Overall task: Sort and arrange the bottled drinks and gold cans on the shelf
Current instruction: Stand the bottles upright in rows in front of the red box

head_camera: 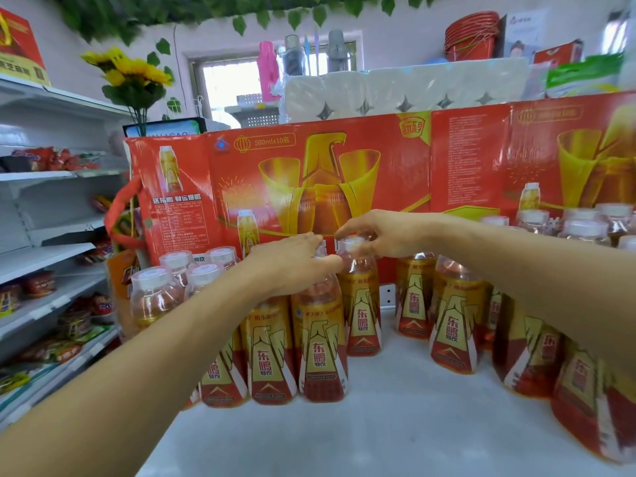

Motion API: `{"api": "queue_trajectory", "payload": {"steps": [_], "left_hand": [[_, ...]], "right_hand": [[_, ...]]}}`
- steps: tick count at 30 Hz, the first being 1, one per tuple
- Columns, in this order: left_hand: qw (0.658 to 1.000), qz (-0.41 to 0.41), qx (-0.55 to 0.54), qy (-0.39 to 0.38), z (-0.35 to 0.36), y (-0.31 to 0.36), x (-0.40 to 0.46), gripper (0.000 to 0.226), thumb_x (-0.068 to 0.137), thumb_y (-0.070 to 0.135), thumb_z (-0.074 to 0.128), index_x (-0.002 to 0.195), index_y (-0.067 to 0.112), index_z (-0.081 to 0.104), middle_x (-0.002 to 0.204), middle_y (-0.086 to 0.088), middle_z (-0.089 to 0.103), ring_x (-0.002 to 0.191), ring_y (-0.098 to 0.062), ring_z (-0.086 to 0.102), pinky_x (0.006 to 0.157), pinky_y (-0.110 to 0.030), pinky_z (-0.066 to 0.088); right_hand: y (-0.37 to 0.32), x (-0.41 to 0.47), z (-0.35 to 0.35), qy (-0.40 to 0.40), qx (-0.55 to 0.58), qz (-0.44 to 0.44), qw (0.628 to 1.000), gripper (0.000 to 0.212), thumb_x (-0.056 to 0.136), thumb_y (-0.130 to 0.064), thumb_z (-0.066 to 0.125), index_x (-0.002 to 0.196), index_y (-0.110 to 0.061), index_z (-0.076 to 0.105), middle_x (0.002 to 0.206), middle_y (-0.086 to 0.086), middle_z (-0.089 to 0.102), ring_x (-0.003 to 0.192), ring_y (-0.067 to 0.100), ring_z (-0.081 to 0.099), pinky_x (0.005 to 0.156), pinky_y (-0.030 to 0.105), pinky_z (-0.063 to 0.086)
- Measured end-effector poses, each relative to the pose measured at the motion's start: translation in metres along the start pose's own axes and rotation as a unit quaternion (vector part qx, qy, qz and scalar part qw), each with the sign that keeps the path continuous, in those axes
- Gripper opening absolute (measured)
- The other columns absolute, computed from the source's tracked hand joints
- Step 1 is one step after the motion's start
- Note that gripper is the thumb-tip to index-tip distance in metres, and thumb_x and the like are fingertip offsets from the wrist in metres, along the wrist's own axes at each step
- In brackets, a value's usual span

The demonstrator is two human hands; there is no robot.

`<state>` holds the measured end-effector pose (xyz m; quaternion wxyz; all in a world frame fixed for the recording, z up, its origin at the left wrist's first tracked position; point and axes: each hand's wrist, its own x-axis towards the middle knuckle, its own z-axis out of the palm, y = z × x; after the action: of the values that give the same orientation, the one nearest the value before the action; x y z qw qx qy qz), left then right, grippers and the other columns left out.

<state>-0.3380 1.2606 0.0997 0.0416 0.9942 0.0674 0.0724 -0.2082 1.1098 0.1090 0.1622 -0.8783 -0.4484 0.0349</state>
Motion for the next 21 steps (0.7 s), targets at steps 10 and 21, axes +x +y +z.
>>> {"api": "queue_trajectory", "payload": {"steps": [10, 21], "left_hand": [[0.99, 0.07, -0.117, 0.023, -0.015, 0.02, 0.015, 0.08, 0.088, 0.069, 0.043, 0.154, 0.028, 0.023, 0.159, 0.002, 0.027, 0.141, -0.02, 0.033, 0.111, -0.037, 0.029], [0.99, 0.09, -0.11, 0.019, -0.003, 0.03, 0.051, 0.048, 0.093, 0.026, 0.064, 0.138, 0.016, 0.053, 0.144, -0.002, 0.052, 0.129, -0.019, 0.049, 0.107, -0.032, 0.037]], "right_hand": [[0.039, -0.032, -0.036, 0.022, -0.18, 0.173, 0.968, 0.053, 0.094, -0.045, 0.054, 0.14, -0.018, 0.048, 0.134, 0.005, 0.056, 0.111, 0.024, 0.06, 0.096, 0.04, 0.05], [0.045, -0.031, -0.03, 0.032, -0.02, 0.129, 0.991, 0.045, 0.092, -0.026, 0.065, 0.135, -0.025, 0.052, 0.117, -0.008, 0.054, 0.094, 0.021, 0.059, 0.089, 0.04, 0.051]]}}
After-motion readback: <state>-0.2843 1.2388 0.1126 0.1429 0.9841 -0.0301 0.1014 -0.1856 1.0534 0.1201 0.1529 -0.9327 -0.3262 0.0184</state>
